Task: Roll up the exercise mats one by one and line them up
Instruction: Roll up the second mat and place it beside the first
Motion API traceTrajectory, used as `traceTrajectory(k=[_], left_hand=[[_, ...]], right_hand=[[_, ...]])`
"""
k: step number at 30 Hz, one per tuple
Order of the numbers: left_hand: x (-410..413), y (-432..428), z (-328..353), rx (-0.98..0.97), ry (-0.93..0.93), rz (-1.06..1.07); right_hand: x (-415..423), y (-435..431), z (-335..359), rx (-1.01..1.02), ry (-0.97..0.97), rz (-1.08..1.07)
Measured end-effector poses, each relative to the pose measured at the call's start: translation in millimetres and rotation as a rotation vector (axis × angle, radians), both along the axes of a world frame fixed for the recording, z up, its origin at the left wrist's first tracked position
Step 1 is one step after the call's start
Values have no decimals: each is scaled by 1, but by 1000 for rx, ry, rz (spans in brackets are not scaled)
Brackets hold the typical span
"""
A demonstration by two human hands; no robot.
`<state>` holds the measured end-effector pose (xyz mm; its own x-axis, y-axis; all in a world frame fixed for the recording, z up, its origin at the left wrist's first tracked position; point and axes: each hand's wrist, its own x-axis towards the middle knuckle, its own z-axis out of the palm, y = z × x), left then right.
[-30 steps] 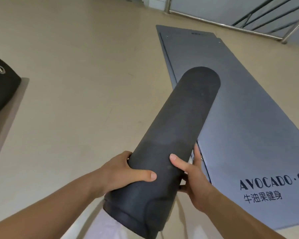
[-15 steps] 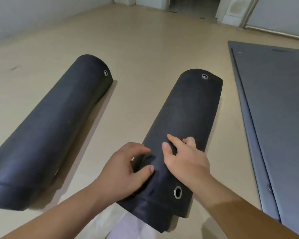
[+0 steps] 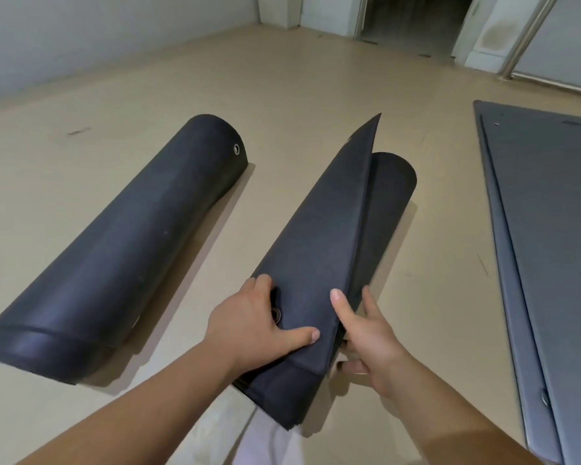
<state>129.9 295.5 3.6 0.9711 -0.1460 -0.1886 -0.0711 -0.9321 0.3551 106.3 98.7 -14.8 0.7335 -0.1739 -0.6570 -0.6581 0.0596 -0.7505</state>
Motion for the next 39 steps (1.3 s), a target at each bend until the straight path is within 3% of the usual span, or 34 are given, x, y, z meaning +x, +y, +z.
traceTrajectory(k=[3,6,12,16,19,23,29,31,34,39], left_hand=[[-5,14,-2,-104,28,6],[-15,19,2,42,-55,-69],[1,10,23,144,-43,-27],[9,21,33,55,48,-28],[-3,42,32,39,91,-96],[-18,63,23,175,98,-216],[-19,64,21,209,185,-250],[-32,53,16,249,241,-204],[-45,44,-5,244,158,-123],[-42,63,-16,149,-14,-124]], right_hand=[[5,17,-5,61,-14,-17],[9,24,-4,-6,-64,46],[27,28,-9,-426,-245,274],[39,36,-9,-743,-337,448],[49,47,-9,-723,-333,405],[58,67,-9,-721,-306,361],[59,62,-6,-231,-259,124],[55,56,-8,-178,-308,81],[43,53,-18,-194,-302,-13],[25,66,-30,233,-36,-11]])
